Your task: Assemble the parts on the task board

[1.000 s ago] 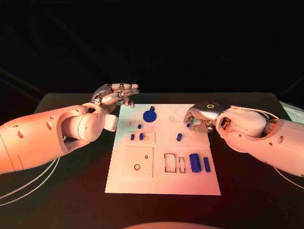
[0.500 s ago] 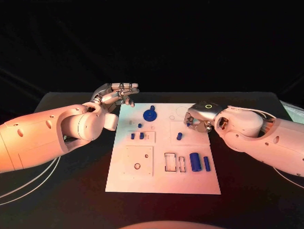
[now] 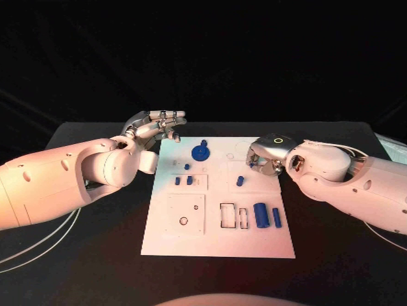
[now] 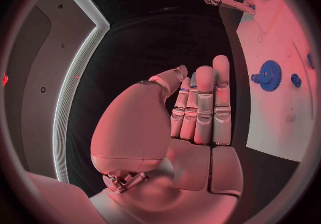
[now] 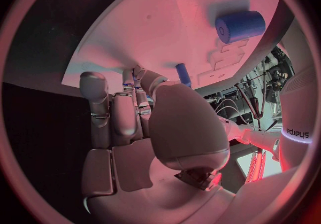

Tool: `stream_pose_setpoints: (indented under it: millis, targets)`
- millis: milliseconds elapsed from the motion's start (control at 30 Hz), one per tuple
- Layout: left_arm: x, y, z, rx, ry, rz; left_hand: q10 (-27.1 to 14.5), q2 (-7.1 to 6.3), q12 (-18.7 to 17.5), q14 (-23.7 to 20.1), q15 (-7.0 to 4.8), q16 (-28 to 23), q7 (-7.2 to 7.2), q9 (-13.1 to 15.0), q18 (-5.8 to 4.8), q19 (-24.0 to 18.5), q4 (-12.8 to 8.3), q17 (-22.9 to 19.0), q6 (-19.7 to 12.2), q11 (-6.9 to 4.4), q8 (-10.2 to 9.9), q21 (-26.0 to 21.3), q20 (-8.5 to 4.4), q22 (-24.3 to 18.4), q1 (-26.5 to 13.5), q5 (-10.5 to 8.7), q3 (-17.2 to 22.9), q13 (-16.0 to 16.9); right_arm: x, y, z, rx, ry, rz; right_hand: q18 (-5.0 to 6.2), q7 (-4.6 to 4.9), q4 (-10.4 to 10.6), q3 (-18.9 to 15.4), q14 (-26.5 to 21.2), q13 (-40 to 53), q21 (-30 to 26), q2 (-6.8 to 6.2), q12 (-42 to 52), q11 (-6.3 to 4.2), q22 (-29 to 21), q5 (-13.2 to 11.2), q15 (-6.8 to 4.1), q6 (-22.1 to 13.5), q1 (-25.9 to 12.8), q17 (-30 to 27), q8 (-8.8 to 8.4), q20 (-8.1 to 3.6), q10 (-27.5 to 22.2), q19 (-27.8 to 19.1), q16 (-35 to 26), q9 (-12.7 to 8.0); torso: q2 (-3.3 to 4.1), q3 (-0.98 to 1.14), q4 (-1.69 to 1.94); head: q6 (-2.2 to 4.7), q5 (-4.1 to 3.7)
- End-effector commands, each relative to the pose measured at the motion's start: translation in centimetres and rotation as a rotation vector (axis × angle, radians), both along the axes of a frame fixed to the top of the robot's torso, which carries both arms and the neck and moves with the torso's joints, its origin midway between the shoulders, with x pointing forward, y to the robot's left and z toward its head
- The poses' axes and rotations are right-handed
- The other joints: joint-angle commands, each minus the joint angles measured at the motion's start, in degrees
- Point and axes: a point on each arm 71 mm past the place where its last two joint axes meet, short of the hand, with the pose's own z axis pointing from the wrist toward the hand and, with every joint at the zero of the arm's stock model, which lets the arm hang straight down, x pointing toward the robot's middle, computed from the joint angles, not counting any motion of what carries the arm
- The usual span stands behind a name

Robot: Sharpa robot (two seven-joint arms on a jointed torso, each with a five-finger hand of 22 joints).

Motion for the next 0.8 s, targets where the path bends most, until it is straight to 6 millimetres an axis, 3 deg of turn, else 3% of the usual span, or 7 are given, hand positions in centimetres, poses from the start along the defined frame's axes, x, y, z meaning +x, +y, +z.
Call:
stream_pose_setpoints:
  millis: [33, 800]
  targets:
    - [-0.1, -0.1, 0.0, -0.012, 0.005, -0.021, -0.53, 0.64, 0.22, -0.35, -0.09, -0.37, 0.4, 0.04, 1.13, -0.34, -0.3, -0.13, -0.19, 0.05, 0.24, -0.38, 0.09, -0.09, 0.13, 0.39, -0.09, 0.06, -0.2, 0.1, -0.2, 0.033, -0.023, 0.005, -0.23, 0.0, -0.04, 0.29, 2.67, 0.07, 0.39, 0.65, 0.14, 0.06, 0.37, -0.04, -0.25, 0.54, -0.35, -0.2, 0.24, 0.0, 0.72, 0.5, 0.02, 0.58, -0.03, -0.01, -0.06, -0.12, -0.05]
    - [0.0, 0.1, -0.2, -0.01, 0.015, -0.024, -1.64, 1.05, 0.58, -0.54, 0.23, -0.54, 0.94, -0.05, 1.08, -0.4, -0.17, -0.77, -0.96, 0.46, 0.1, -1.01, 0.33, -0.53, -0.6, 0.41, -0.54, -0.05, -1.3, -1.1, 1.8, 0.19, -0.094, -0.013, -0.38, 0.36, -0.47, 1.1, 2.69, -0.15, 0.97, 0.33, -0.57, 0.36, 1.23, -0.03, 0.05, 0.41, -0.86, -0.2, 0.04, 0.2, 0.98, 0.87, 0.17, 0.81, -0.03, 0.0, -0.06, -0.18, 0.1]
